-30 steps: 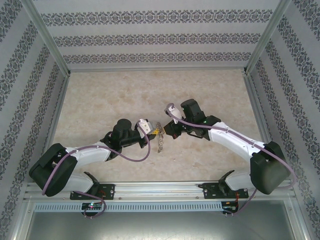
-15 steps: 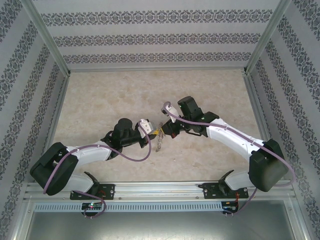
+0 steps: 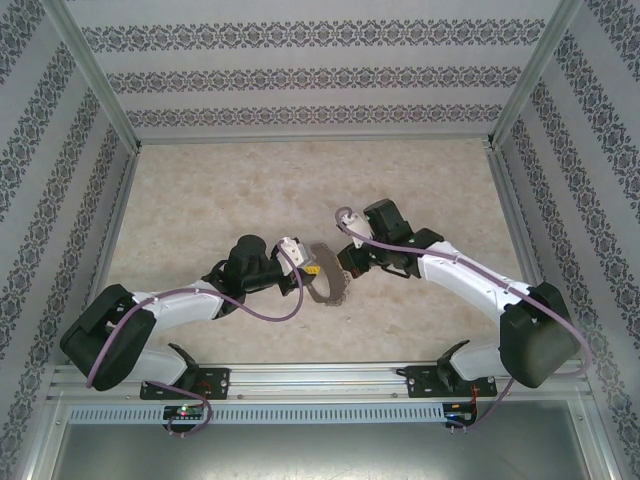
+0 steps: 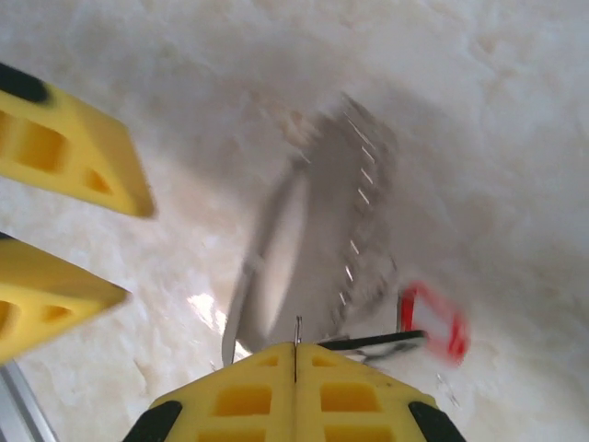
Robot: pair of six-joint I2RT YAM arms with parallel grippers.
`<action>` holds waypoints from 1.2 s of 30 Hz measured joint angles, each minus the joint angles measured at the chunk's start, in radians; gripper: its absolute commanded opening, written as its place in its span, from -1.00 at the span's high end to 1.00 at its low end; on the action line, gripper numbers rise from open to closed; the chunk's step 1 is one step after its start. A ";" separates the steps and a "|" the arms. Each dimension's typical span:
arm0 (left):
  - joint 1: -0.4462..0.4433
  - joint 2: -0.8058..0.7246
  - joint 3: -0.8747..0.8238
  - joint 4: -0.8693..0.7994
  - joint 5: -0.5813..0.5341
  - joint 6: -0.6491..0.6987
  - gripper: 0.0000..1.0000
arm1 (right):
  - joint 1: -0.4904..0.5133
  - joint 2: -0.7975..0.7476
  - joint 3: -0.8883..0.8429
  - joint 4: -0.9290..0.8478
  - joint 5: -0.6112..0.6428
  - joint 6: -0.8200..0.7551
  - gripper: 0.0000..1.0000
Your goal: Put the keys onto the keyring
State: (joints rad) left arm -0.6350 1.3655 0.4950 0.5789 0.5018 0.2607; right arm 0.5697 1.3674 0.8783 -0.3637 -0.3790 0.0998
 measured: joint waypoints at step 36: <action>0.008 -0.301 -0.137 -0.059 -0.458 -0.067 -0.22 | -0.162 -0.423 -0.343 0.120 0.564 0.233 -0.21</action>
State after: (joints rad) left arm -0.6273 1.0641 0.3580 0.5201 0.0437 0.1936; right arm 0.4076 0.9443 0.5350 -0.2436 0.1848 0.3332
